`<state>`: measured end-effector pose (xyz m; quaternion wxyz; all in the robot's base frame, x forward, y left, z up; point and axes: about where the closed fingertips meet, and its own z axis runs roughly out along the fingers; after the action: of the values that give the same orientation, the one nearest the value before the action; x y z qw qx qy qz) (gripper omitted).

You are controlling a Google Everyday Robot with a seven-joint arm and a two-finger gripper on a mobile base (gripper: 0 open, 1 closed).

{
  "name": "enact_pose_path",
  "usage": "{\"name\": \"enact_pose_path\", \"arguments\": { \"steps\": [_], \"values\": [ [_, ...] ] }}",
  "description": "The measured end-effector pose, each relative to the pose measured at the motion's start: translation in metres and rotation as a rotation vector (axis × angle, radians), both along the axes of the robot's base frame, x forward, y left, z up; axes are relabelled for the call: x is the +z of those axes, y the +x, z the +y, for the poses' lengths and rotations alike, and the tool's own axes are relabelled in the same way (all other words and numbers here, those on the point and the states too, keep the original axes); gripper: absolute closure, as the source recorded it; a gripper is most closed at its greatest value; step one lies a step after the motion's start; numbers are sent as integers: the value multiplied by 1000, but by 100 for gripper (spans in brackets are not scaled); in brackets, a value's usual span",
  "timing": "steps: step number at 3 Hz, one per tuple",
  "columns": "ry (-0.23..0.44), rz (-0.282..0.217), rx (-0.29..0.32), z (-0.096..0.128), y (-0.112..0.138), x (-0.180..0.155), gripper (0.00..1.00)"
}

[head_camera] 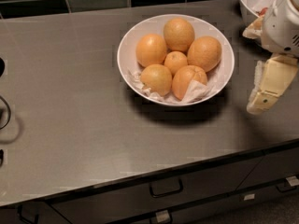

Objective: Pick orange from white bowl

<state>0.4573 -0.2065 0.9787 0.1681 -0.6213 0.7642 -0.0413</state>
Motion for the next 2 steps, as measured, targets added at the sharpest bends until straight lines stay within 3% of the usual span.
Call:
{"name": "enact_pose_path", "arguments": {
  "steps": [1, 2],
  "values": [
    [-30, 4, 63, 6, 28, 5, 0],
    [-28, -29, 127, 15, 64, 21, 0]
  ]
}}
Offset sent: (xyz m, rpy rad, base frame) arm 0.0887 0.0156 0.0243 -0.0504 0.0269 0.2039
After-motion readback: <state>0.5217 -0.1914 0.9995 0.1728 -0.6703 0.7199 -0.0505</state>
